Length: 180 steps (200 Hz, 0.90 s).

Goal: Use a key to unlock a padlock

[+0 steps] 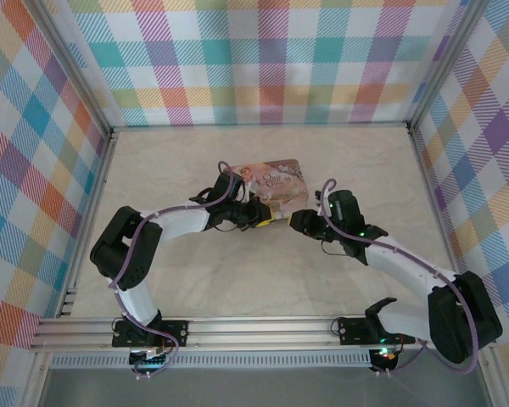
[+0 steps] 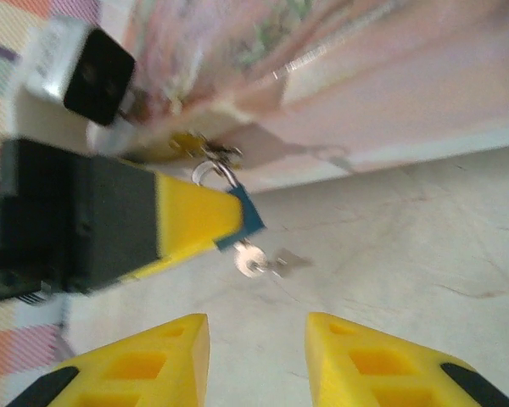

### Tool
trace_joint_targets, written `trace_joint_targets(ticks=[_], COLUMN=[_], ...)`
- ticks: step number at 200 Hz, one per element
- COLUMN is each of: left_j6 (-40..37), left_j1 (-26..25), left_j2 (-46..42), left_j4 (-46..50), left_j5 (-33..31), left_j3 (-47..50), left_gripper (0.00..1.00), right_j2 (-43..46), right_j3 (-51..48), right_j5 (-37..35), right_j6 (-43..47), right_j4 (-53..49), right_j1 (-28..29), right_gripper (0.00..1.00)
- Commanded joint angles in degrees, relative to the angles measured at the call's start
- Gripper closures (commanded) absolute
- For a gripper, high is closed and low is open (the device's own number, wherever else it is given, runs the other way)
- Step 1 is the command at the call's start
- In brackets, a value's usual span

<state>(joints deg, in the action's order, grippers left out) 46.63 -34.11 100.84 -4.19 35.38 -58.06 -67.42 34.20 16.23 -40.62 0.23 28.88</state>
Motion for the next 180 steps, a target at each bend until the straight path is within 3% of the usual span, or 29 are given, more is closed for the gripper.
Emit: trace_joint_targets(ticks=[1, 108, 180], left_j6=[-0.1, -0.5, -0.6], left_j1=[-0.3, -0.3, -0.3], left_j2=[-2.7, -2.7, -2.4], left_j4=[1.0, 2.5, 3.1], left_j5=[3.6, 5.3, 5.7], left_j3=[-2.3, -3.5, -4.5], left_gripper=[1.00, 1.00, 1.00], right_j2=[0.8, -8.9, -14.9], right_j3=[3.1, 12.6, 16.4], right_j5=[-5.9, -16.1, -19.3], right_j6=[14.5, 28.8, 31.5], right_j4=[-11.1, -11.9, -12.6], right_j1=[3.3, 12.4, 14.2], right_gripper=[0.64, 0.47, 0.53])
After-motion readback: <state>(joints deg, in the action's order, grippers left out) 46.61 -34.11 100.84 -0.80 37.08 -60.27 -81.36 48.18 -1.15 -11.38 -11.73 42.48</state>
